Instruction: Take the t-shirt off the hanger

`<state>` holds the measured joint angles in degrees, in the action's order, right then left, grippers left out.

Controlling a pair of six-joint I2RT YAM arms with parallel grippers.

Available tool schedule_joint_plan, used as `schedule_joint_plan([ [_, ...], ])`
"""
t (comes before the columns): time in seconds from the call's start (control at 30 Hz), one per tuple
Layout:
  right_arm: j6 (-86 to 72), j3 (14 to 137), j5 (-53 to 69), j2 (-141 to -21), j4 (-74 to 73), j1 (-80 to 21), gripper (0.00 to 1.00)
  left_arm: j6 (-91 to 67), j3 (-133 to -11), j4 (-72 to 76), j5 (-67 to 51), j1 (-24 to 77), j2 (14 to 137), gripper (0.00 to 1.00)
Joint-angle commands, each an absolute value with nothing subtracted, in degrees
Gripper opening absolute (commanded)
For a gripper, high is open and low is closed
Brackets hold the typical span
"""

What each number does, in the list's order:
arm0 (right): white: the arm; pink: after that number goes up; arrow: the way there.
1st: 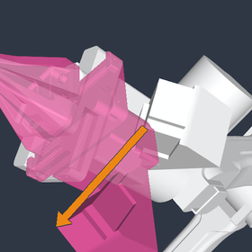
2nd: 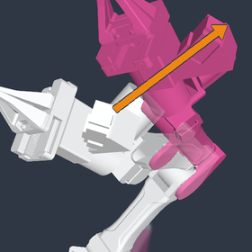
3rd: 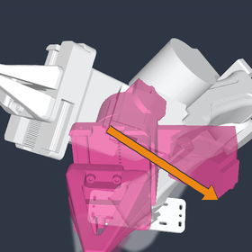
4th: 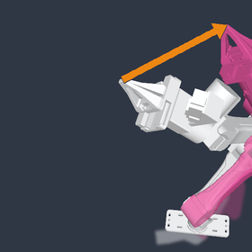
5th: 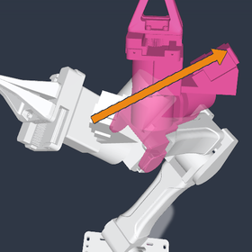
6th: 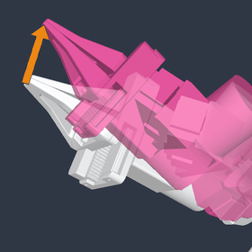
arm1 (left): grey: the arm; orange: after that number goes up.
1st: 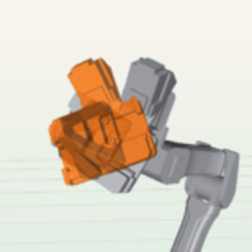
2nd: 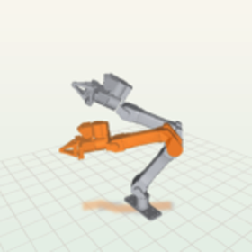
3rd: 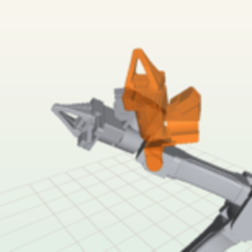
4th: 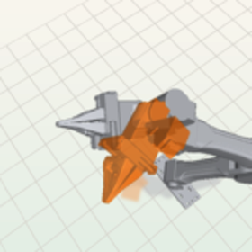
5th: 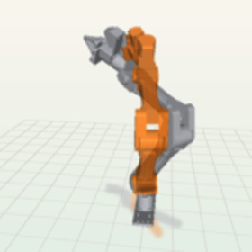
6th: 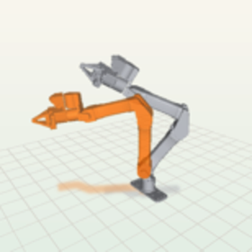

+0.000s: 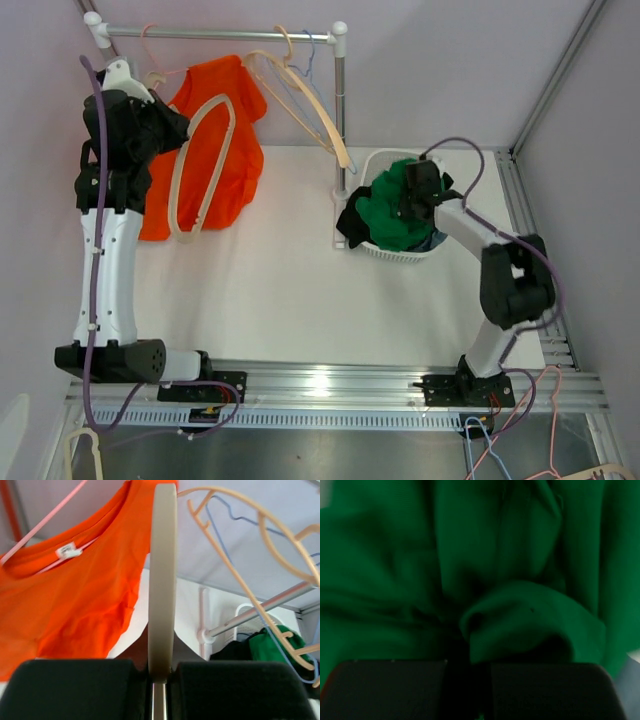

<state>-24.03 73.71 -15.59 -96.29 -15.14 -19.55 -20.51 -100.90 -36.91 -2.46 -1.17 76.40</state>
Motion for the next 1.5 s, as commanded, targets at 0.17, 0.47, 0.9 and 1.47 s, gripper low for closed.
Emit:
schedule_joint_plan([
  [0.17, -30.8, 72.6, -3.6, -107.2, -24.4, -17.4, 0.00, -17.1, -106.6, -18.1, -13.9, -1.1, 81.6, 0.01],
  [0.47, -28.2, 78.7, -12.2, -95.2, -31.3, -17.4, 0.95, -12.8, -121.2, -21.4, -13.9, 2.4, 90.6, 0.01],
  [0.9, -21.2, 87.3, -20.4, -73.8, -31.2, -21.7, 0.99, -4.1, -136.4, -28.6, -0.3, 9.8, 103.9, 0.01],
  [1.47, -18.8, 77.6, -15.7, -65.4, -21.8, -22.3, 0.99, -3.6, -140.6, -26.4, -2.6, 12.1, 114.3, 0.01],
])
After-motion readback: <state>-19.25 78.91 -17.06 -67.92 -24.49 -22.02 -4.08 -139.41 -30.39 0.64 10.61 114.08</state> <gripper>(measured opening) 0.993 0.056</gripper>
